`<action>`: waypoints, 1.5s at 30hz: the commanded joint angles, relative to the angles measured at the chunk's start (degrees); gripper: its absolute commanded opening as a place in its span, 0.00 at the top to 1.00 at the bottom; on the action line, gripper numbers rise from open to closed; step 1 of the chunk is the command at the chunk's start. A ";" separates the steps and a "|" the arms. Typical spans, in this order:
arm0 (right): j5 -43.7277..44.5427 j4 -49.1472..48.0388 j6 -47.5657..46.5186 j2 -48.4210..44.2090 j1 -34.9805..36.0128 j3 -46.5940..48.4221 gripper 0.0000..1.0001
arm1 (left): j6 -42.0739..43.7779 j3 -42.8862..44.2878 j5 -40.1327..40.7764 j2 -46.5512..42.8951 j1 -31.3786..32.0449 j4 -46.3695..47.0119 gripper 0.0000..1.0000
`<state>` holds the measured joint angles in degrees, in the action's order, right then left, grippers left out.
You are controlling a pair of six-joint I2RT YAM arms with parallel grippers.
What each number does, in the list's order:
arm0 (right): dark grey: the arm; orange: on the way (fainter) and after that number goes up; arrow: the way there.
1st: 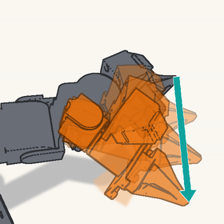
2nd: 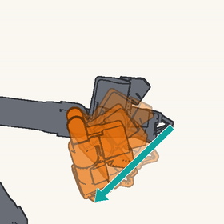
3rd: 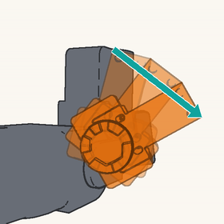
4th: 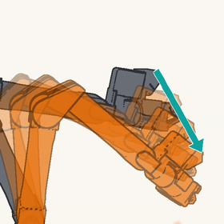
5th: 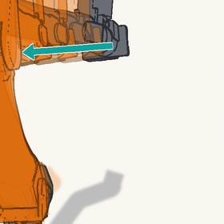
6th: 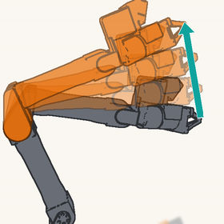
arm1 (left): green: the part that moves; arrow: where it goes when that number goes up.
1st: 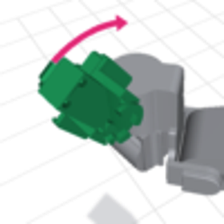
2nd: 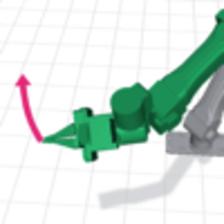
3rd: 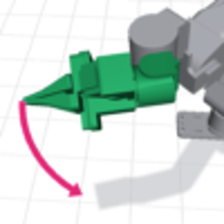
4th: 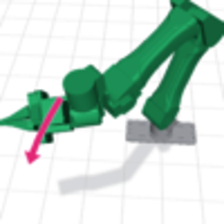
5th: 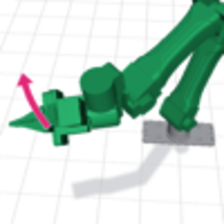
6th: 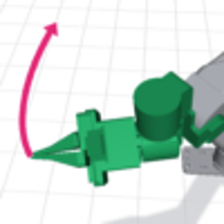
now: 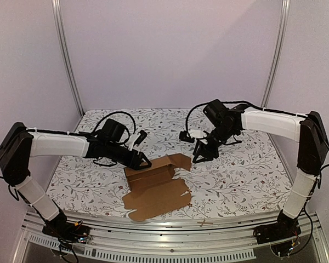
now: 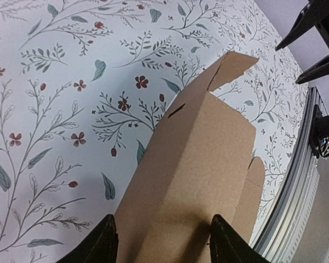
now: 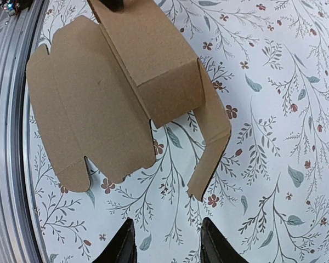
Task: Fold the paper box
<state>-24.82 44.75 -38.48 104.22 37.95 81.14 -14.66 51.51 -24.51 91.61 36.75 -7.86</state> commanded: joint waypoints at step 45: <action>-8.25 -4.93 -0.29 16.56 4.72 10.51 0.60 | -5.65 -6.48 -6.10 3.52 -1.93 12.00 0.52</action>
<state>-31.31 41.98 -40.71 120.92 41.30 91.48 -19.16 46.68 -29.93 93.91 35.81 3.73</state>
